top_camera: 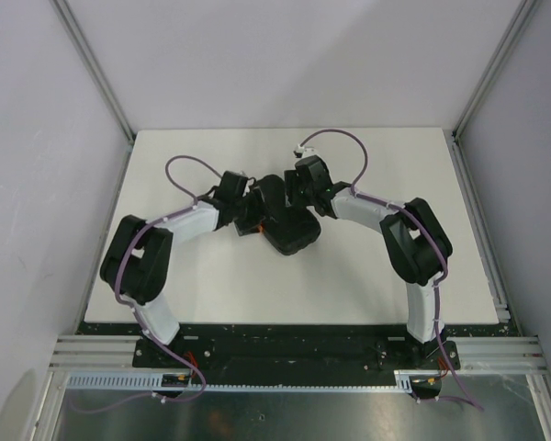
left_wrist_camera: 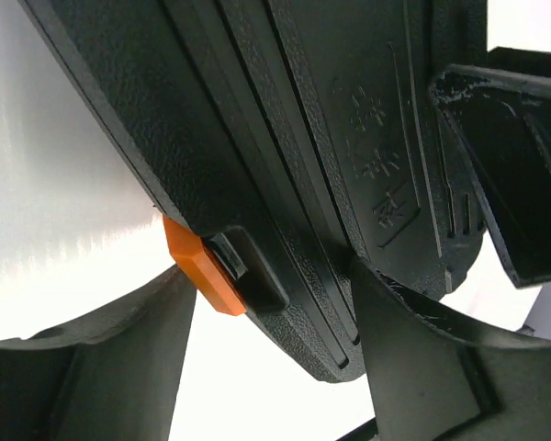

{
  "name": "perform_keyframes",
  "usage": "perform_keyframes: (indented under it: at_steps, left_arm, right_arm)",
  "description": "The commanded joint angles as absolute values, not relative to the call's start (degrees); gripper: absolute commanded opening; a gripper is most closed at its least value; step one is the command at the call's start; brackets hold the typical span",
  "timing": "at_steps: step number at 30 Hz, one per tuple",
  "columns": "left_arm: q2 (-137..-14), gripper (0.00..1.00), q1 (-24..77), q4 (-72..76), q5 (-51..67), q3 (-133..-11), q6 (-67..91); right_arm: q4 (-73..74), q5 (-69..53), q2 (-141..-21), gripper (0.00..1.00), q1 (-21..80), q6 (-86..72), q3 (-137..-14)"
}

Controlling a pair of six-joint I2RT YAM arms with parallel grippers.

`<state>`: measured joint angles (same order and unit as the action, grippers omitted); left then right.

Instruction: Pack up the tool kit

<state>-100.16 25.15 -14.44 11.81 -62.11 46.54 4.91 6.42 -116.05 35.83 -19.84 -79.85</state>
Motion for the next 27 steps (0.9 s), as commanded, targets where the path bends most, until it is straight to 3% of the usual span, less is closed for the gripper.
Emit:
perform_keyframes:
  at_steps: [1, 6, 13, 22, 27]
  left_arm:
    - [-95.9, 0.74, 26.9, 4.3, 16.0, -55.6, 48.3]
    - [-93.8, 0.79, 26.7, 13.9, 13.3, -49.7, 48.3]
    - [-90.3, 0.72, 26.0, 20.7, 4.9, -42.4, 50.4]
    - [-87.0, 0.90, 23.7, 29.4, 3.5, -34.2, 58.2]
    - [-87.8, 0.94, 23.2, 31.8, 4.4, -33.2, 59.7]
  right_arm:
    - [21.7, -3.3, -125.0, 0.59, 39.5, -19.2, -74.5]
    - [22.3, -3.2, -124.7, 0.59, 39.5, -18.9, -74.5]
    - [22.5, -3.6, -124.8, 0.59, 39.0, -18.9, -74.5]
    - [22.4, -4.6, -125.2, 0.59, 37.8, -18.7, -74.4]
    - [22.6, -4.7, -125.3, 0.58, 37.5, -18.6, -74.4]
